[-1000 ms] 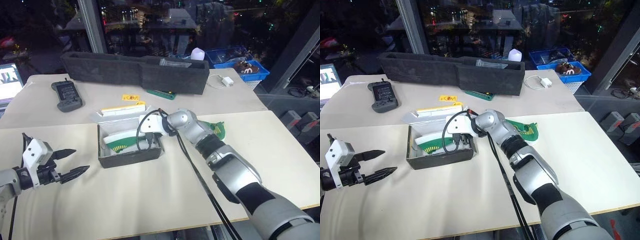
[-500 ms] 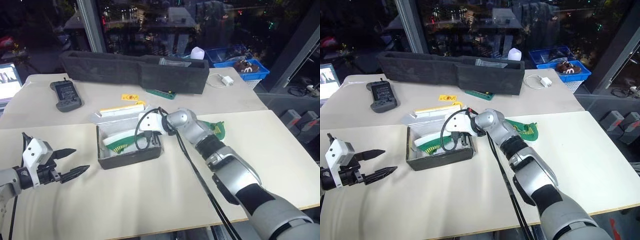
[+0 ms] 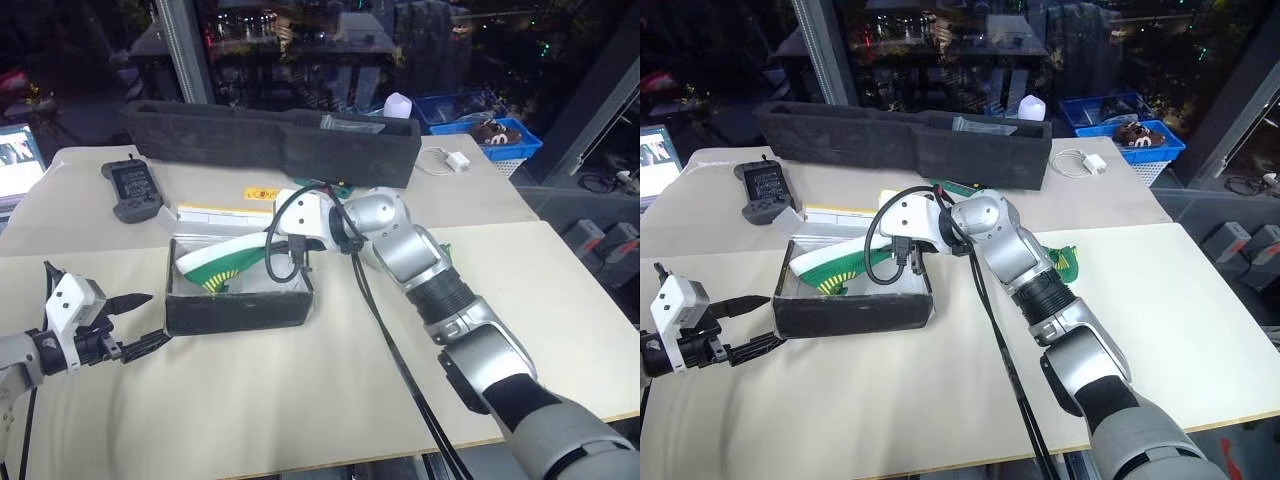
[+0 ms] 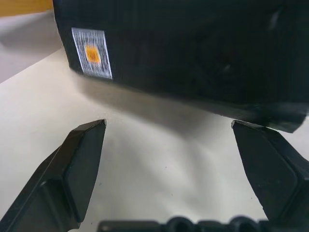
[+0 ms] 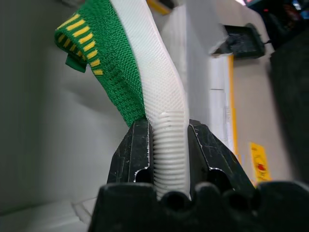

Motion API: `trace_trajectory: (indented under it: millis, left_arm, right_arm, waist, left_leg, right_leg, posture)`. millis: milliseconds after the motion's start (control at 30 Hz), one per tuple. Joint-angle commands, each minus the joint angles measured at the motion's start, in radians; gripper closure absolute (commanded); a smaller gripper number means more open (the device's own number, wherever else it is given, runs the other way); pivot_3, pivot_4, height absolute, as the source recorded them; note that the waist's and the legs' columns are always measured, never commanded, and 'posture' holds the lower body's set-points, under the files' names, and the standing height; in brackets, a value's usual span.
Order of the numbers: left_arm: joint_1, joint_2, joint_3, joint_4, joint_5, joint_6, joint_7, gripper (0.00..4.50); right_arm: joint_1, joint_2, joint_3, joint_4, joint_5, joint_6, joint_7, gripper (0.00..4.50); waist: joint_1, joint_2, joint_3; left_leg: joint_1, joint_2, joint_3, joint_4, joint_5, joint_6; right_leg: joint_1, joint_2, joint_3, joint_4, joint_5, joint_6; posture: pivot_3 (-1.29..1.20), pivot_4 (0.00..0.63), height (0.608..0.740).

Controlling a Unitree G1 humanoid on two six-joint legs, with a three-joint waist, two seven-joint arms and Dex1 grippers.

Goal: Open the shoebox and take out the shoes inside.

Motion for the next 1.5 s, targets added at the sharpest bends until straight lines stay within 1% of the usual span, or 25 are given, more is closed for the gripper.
trace_trajectory:
  millis: [33, 133, 233, 467, 567, 700, 800, 900, 1000, 1100, 1200, 1267, 1333, 1400, 1500]
  left_arm:
    - [-0.010, 0.007, 0.005, -0.008, 0.000, -0.011, -0.004, 0.00]
    - [-0.011, 0.009, 0.006, -0.008, 0.000, -0.011, -0.006, 0.00]
    - [-0.010, 0.009, 0.008, -0.008, -0.001, -0.011, -0.007, 0.00]
    - [0.023, 0.011, 0.026, -0.008, 0.001, -0.022, -0.027, 0.00]
    - [0.070, 0.028, 0.060, -0.007, -0.001, -0.027, -0.066, 0.00]
    - [0.148, 0.055, 0.134, -0.020, -0.022, -0.013, -0.134, 0.00]
    - [0.181, 0.068, 0.180, -0.035, -0.037, 0.010, -0.158, 0.00]
    - [0.182, 0.082, 0.217, -0.040, -0.052, 0.033, -0.169, 0.00]
    - [0.172, 0.090, 0.225, -0.053, -0.066, 0.053, -0.169, 0.00]
    - [0.162, 0.088, 0.211, -0.075, -0.070, 0.060, -0.166, 0.00]
    - [0.146, 0.081, 0.190, -0.086, -0.067, 0.067, -0.154, 0.00]
    - [0.138, 0.077, 0.182, -0.089, -0.064, 0.069, -0.151, 0.00]
    - [0.127, 0.072, 0.162, -0.084, -0.058, 0.065, -0.145, 0.00]
    - [0.107, 0.066, 0.133, -0.074, -0.050, 0.059, -0.135, 0.00]
    - [0.079, 0.057, 0.089, -0.067, -0.042, 0.050, -0.127, 0.00]
  right_arm:
    - [-0.018, -0.027, 0.027, -0.035, -0.065, -0.042, -0.052, 3.66]
    - [-0.029, -0.073, 0.076, -0.029, -0.150, -0.089, -0.080, 3.66]
    - [-0.034, -0.092, 0.089, -0.014, -0.180, -0.116, -0.097, 3.66]
    - [-0.019, -0.118, 0.056, -0.059, -0.158, -0.095, -0.085, 3.66]
    - [0.000, -0.132, 0.031, -0.110, -0.121, -0.054, -0.056, 3.66]
    - [0.016, -0.154, -0.006, -0.173, -0.070, 0.013, -0.018, 3.66]
    - [0.007, -0.164, -0.028, -0.201, -0.043, 0.045, -0.004, 3.66]
    - [0.001, -0.158, -0.061, -0.223, 0.013, 0.092, 0.013, 3.66]
    - [0.002, -0.154, -0.082, -0.243, 0.059, 0.135, 0.022, 3.66]
    - [0.013, -0.160, -0.131, -0.310, 0.149, 0.242, 0.048, 3.66]
    - [0.024, -0.221, -0.211, -0.394, 0.243, 0.394, 0.083, 3.66]
    - [0.028, -0.258, -0.241, -0.430, 0.286, 0.464, 0.093, 3.66]
    - [0.036, -0.324, -0.285, -0.472, 0.343, 0.556, 0.113, 3.66]
    - [0.055, -0.412, -0.347, -0.522, 0.427, 0.693, 0.150, 3.66]
    - [0.129, -0.529, -0.415, -0.579, 0.534, 0.903, 0.175, 3.66]
  waist:
    - [0.001, 0.000, 0.000]
    - [0.003, 0.000, 0.000]
    - [0.004, 0.000, 0.000]
    - [0.003, 0.000, 0.000]
    - [0.003, 0.000, 0.000]
    - [0.001, 0.000, 0.000]
    - [0.002, 0.001, 0.001]
    - [0.002, 0.001, 0.001]
    - [0.003, 0.001, 0.001]
    - [0.003, 0.001, 0.001]
    - [0.006, 0.001, 0.001]
    - [0.010, 0.001, 0.001]
    - [0.012, 0.001, 0.001]
    - [0.011, 0.001, 0.001]
    - [0.018, 0.001, 0.001]
  left_leg:
    - [0.000, 0.000, 0.000, 0.000, 0.000, 0.000]
    - [0.000, 0.000, 0.000, 0.000, 0.000, 0.000]
    - [0.000, -0.001, 0.000, 0.000, 0.000, 0.000]
    - [0.000, 0.000, 0.000, 0.000, 0.000, 0.000]
    - [-0.001, 0.000, 0.000, 0.000, 0.000, 0.000]
    - [-0.002, 0.000, 0.000, 0.000, 0.000, 0.000]
    - [-0.002, 0.001, 0.000, 0.000, 0.000, 0.000]
    - [-0.002, 0.001, 0.000, 0.000, 0.000, 0.000]
    - [-0.002, 0.001, 0.000, 0.000, 0.000, 0.000]
    - [-0.002, 0.001, 0.000, 0.000, 0.000, 0.000]
    - [-0.003, 0.001, 0.000, 0.000, 0.000, 0.000]
    - [-0.004, 0.001, 0.000, 0.000, 0.000, 0.000]
    - [-0.004, 0.000, 0.000, 0.000, 0.000, -0.001]
    - [-0.004, -0.001, 0.000, 0.000, 0.000, -0.001]
    - [-0.004, 0.000, 0.001, 0.000, -0.003, -0.004]
  right_leg:
    - [0.000, 0.000, 0.000, 0.000, 0.000, 0.000]
    - [0.000, 0.000, 0.000, 0.000, 0.000, 0.000]
    - [0.000, -0.001, 0.000, 0.000, 0.000, 0.000]
    - [0.000, 0.000, 0.000, 0.000, 0.000, 0.000]
    - [0.000, 0.000, 0.000, -0.001, 0.000, 0.000]
    - [-0.002, 0.000, 0.000, -0.001, 0.000, 0.000]
    - [-0.002, 0.000, -0.001, 0.000, -0.002, -0.003]
    - [-0.002, 0.000, -0.001, -0.001, -0.002, -0.003]
    - [-0.002, 0.000, -0.001, -0.001, -0.002, -0.004]
    - [-0.002, 0.000, -0.001, -0.001, -0.002, -0.003]
    - [-0.002, 0.000, -0.001, -0.001, -0.001, -0.001]
    - [-0.002, 0.000, -0.001, -0.002, -0.001, -0.001]
    - [-0.002, -0.001, -0.001, -0.002, -0.002, -0.002]
    - [-0.001, -0.002, -0.001, -0.003, -0.002, -0.003]
    - [-0.001, -0.002, -0.001, -0.003, -0.002, -0.003]
  posture:
    - [0.00, 0.150, 0.738]
    - [0.00, 0.150, 0.738]
    - [0.00, 0.150, 0.738]
    - [0.00, 0.150, 0.738]
    - [0.00, 0.150, 0.738]
    - [0.00, 0.150, 0.738]
    - [0.00, 0.150, 0.738]
    - [0.00, 0.150, 0.738]
    - [0.00, 0.150, 0.738]
    - [0.00, 0.150, 0.738]
    - [0.00, 0.150, 0.738]
    - [0.00, 0.150, 0.738]
    - [0.00, 0.150, 0.738]
    - [0.00, 0.150, 0.738]
    - [0.00, 0.150, 0.738]
